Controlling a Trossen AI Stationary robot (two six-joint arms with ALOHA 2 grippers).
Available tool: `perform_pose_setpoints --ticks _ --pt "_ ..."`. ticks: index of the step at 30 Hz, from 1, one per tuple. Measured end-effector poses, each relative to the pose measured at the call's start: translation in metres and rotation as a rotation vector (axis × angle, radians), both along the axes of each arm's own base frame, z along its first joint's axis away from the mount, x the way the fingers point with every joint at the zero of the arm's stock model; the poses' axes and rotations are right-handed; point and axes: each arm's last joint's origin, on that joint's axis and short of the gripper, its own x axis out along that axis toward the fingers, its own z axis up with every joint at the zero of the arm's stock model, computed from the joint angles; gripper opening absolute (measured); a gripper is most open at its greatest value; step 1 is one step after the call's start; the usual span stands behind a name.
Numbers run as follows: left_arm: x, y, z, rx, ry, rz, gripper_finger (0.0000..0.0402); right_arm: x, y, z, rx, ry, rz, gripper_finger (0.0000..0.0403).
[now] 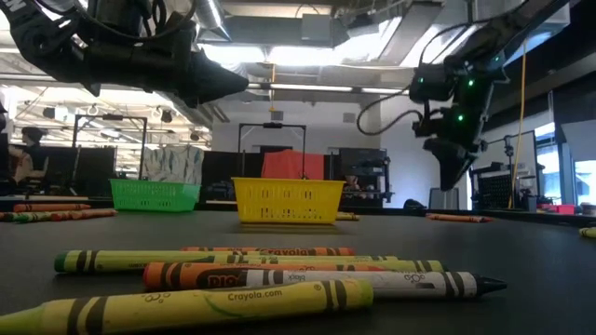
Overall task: Sort crayons
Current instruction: Put the orange crayon into the green bin
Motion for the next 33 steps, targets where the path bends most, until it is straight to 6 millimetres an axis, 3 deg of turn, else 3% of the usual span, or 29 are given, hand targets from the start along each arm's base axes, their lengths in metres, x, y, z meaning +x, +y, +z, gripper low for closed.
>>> perform_pose_setpoints --ticks 10,26,33 --pt "0.000 0.000 0.000 0.000 0.000 0.000 0.0103 0.004 -0.012 -0.034 0.082 0.127 -0.026 0.0090" --pt "0.000 0.000 0.002 0.004 -0.017 0.001 0.0103 0.010 -0.015 -0.050 0.137 0.132 0.014 0.0088" --pt "0.000 0.000 0.002 0.004 -0.017 0.001 0.0103 0.011 -0.015 -0.051 0.150 0.126 0.044 0.0026"
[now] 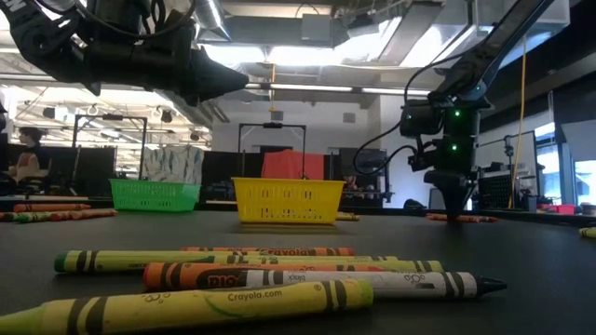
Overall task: Sort crayons
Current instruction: Put the orange crayon into the green bin
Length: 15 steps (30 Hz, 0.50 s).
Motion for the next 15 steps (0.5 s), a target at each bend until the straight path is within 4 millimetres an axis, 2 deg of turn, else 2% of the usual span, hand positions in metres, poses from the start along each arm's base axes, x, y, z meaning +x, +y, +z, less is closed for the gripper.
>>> perform_pose_setpoints --ticks 3,7,15 --pt "0.000 0.000 0.000 0.000 0.000 0.000 0.0103 0.000 0.000 0.002 -0.005 0.000 0.021 0.0009" --pt "0.000 0.000 0.000 0.001 0.000 0.000 0.0103 0.001 0.000 0.008 -0.004 -0.031 0.028 0.0026" --pt "0.000 0.000 0.001 0.001 -0.005 0.000 0.0103 0.006 0.012 0.033 -0.022 -0.168 0.087 0.0007"
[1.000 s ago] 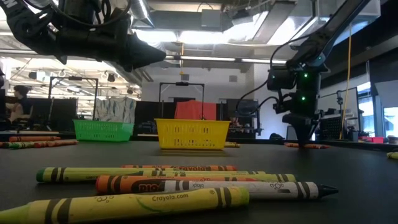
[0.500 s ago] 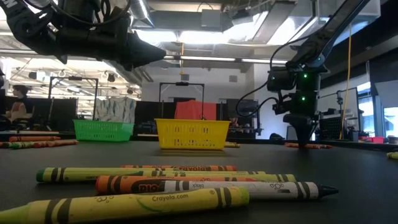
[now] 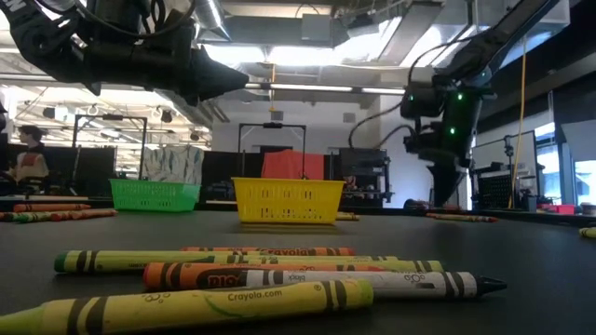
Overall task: Sort crayons
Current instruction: Put the orange crayon into the green bin
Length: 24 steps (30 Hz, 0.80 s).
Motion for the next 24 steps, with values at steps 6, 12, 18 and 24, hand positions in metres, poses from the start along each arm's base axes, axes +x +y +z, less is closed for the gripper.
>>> perform_pose_setpoints --ticks 6,12,18,24 --pt "0.000 0.000 0.002 0.006 -0.023 0.000 0.0103 0.020 0.022 0.023 -0.087 -0.176 0.127 0.0014" --pt "0.003 0.001 -0.004 -0.006 0.002 0.000 0.0103 0.055 0.044 0.041 -0.256 -0.480 0.260 0.0011" --pt "0.014 0.004 -0.003 -0.005 -0.004 0.004 0.0120 0.070 0.067 0.045 -0.408 -0.774 0.365 0.0013" --pt "0.036 0.011 0.004 -0.023 -0.012 -0.016 0.0143 0.074 0.083 0.047 -0.490 -0.893 0.447 0.0012"
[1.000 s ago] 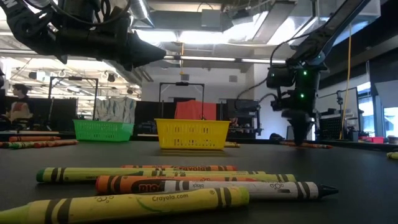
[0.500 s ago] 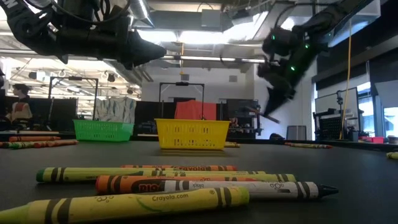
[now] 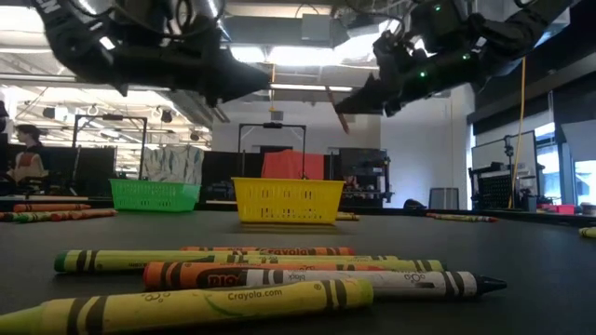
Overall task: Sort crayons
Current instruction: Put the orange crayon into the green bin
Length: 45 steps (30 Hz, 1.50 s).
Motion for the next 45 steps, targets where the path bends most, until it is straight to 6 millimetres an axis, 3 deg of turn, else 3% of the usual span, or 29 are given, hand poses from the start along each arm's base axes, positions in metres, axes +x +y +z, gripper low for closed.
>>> perform_pose_setpoints --ticks 7,12,22,31,45 --pt "0.036 0.004 -0.010 -0.005 0.058 -0.121 0.0144 0.013 0.006 -0.001 -0.050 -0.117 0.098 0.0015" --pt "0.049 -0.001 -0.022 0.019 0.109 -0.171 0.0144 0.022 0.005 -0.014 -0.065 -0.132 0.170 0.0016" --pt "0.049 -0.006 -0.011 0.074 0.024 -0.049 0.0144 0.026 0.006 -0.019 -0.130 -0.130 0.240 0.0016" --pt "0.051 -0.015 -0.006 0.079 -0.030 -0.132 0.0144 0.026 0.007 -0.015 -0.140 -0.174 0.263 0.0017" --pt "0.051 -0.023 -0.001 0.129 -0.067 -0.241 0.0134 0.043 0.038 -0.009 -0.177 -0.192 0.296 0.0017"
